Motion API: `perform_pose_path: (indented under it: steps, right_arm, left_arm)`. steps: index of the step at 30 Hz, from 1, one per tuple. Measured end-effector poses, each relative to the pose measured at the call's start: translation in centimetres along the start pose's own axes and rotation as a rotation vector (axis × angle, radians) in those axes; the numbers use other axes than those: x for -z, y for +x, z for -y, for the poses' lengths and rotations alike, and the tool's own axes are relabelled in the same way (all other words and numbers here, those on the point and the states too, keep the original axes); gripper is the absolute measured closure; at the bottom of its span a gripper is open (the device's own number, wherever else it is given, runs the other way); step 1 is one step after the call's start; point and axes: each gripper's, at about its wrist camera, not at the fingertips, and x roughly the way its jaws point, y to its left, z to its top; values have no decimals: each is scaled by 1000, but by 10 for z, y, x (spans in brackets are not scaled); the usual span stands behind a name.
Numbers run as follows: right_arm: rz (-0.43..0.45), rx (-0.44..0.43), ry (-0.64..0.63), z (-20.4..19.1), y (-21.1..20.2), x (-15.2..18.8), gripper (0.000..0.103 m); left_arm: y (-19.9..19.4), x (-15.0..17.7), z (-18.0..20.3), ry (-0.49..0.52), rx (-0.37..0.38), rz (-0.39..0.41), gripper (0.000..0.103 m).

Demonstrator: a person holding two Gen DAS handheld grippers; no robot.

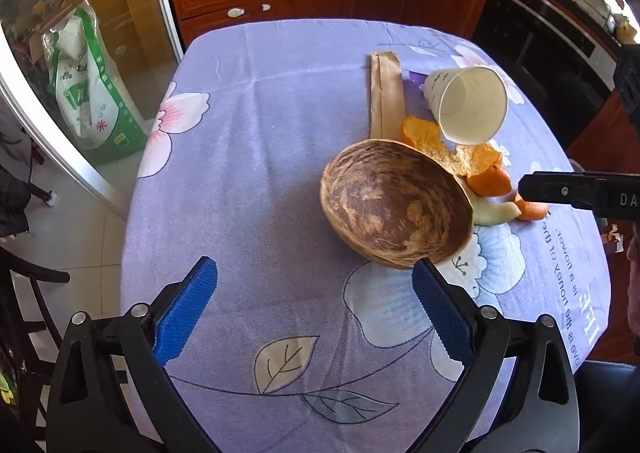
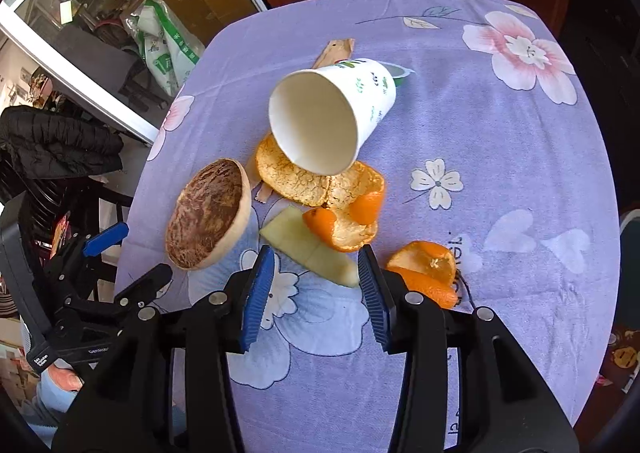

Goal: Collect trash
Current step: 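Grasp the coconut shell rim with the left tool while the right tool grasps an orange peel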

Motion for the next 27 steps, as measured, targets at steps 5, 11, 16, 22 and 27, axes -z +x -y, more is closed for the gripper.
perform_pose_path:
  steps: [5,11,16,22,27]
  right_arm:
    - [6,22,10,8,0,2,55]
    - [8,43,30,23,0,0,55]
    - [7,50,48,29,5,-2,55]
    - [4,42,48,30,11,-2,50]
    - [18,53,34,29,8,-7,48]
  left_arm:
    - [20,-15,-2,-4,3,-14,5]
    - [40,-25,4,19,19,-33,5]
    - [55,-19,12,49,12,-62,5]
    - [54,-15,21,78,29,-41,12]
    - [41,-14,38,138,17,12,70]
